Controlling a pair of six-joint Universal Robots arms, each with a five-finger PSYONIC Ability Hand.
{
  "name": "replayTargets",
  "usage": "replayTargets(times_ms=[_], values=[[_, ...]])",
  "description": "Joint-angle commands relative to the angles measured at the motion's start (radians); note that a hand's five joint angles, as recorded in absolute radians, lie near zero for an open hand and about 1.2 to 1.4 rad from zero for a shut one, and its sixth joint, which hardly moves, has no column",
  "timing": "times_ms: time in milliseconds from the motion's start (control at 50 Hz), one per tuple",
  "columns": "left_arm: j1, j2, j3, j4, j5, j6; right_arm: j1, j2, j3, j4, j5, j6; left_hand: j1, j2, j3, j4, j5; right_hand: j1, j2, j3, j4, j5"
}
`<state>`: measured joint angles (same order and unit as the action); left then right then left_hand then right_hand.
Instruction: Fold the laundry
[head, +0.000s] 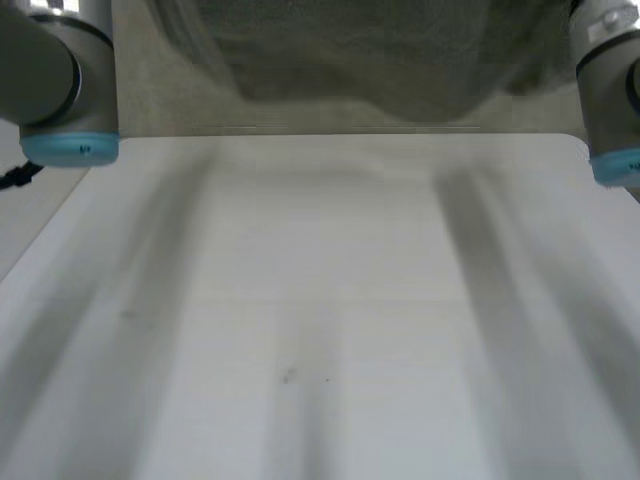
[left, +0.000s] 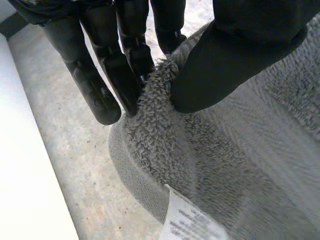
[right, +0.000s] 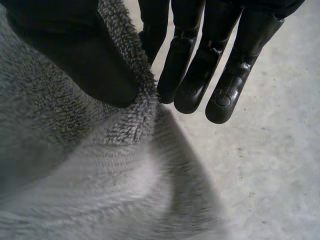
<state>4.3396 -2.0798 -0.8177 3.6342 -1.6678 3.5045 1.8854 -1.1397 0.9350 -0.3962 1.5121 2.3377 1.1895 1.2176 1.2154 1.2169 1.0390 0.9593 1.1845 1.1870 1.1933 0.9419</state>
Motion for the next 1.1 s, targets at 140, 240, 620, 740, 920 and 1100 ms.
replayTargets(times_ms=[140,240,620,740,920,1100], values=[[0.034,0.024,-0.532,0.027,0.002,-0.012,-0.011,0.076,0.327,0.211,-0.194,0.02,0.207,0.179,0.181,0.179,0.183,0.437,0.212,0.209,0.203,0.28],[0.035,-0.019,-0.719,0.029,0.008,-0.005,-0.012,0.19,0.404,0.211,-0.21,0.046,0.207,0.179,0.181,0.179,0.183,0.437,0.212,0.209,0.203,0.28],[0.074,0.115,-0.903,0.023,0.002,-0.013,-0.02,0.048,0.583,0.218,-0.098,0.198,0.207,0.179,0.181,0.179,0.183,-0.651,-0.876,-0.879,-0.885,-0.808],[0.066,0.138,-0.922,0.015,0.002,-0.013,-0.087,-0.002,0.607,0.243,-0.084,0.421,0.207,0.179,0.181,0.179,0.183,-0.619,-0.844,-0.847,-0.853,-0.776],[0.061,0.15,-0.928,0.015,0.002,-0.013,-0.203,0.046,0.522,0.433,-0.21,0.499,0.207,0.179,0.181,0.179,0.183,-0.484,-0.709,-0.712,-0.718,-0.641],[0.071,0.15,-0.933,0.015,0.003,-0.013,-0.213,0.133,0.444,0.508,-0.259,0.486,0.207,0.179,0.181,0.179,0.183,-0.425,-0.65,-0.653,-0.659,-0.582]])
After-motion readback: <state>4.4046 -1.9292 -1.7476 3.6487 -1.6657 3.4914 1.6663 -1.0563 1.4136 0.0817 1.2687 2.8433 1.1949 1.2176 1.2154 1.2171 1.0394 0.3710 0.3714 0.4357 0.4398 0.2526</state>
